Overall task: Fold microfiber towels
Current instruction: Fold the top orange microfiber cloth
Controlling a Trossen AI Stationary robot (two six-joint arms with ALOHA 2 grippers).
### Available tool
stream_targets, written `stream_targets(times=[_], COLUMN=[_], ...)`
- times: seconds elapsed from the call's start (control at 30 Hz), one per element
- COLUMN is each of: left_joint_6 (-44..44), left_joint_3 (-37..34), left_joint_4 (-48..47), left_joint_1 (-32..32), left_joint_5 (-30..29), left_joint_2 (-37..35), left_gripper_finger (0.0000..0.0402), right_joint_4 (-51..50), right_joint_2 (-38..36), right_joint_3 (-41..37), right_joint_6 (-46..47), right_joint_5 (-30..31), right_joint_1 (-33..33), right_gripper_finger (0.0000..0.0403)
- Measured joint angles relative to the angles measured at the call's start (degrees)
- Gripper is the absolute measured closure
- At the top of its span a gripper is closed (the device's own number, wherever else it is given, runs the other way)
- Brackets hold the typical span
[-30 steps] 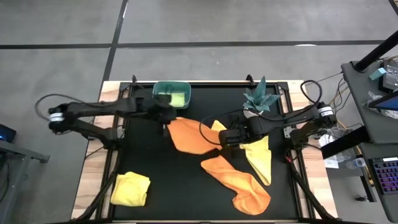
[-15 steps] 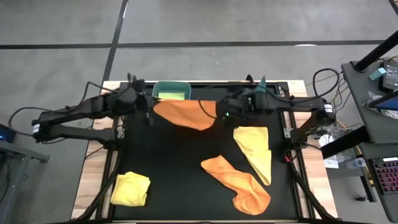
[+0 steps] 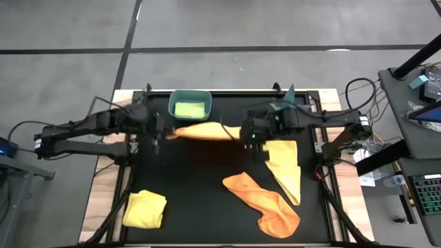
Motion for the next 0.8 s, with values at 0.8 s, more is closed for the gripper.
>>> stream_targets(times=[0.8], left_joint_6=[-14.54], left_joint_3=[-13.13], left_joint_4=[24.49], left_joint_1=[-26.35], left_joint_5=[1.07], left_joint_2=[31.01], left_gripper_finger=[0.0402], right_joint_4=[31.48], right_joint_2=[1.98], right_joint_3=[-27.83], right_joint_6=[19.17], right_joint_5=[-31.34], right_joint_1=[9.48], right_gripper_finger=[0.0394])
